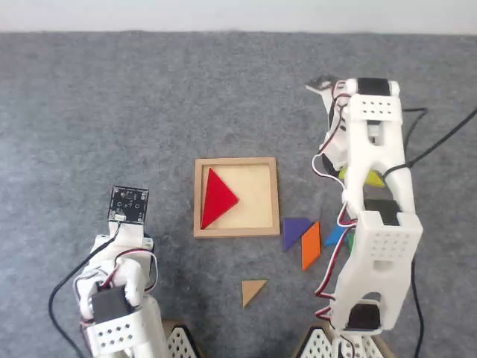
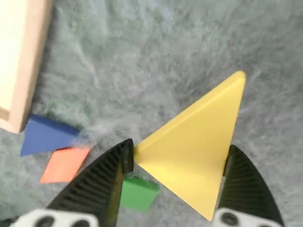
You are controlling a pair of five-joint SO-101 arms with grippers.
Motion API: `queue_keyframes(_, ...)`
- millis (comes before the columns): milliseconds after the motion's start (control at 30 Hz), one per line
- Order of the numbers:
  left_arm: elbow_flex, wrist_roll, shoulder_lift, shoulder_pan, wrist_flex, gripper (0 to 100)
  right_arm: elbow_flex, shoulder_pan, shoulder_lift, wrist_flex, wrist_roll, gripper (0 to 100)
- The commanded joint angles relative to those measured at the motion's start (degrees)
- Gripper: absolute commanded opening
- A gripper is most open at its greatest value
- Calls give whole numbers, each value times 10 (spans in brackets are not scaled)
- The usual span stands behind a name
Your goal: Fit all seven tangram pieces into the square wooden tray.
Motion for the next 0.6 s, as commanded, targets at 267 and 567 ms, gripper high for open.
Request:
queue_keyframes(267, -5, 4, -6, 2, 4, 87, -43, -200, 3, -50, 97, 226)
queue_keyframes(567, -5, 4, -6, 2, 4, 87, -47, -277, 59, -82, 191, 226)
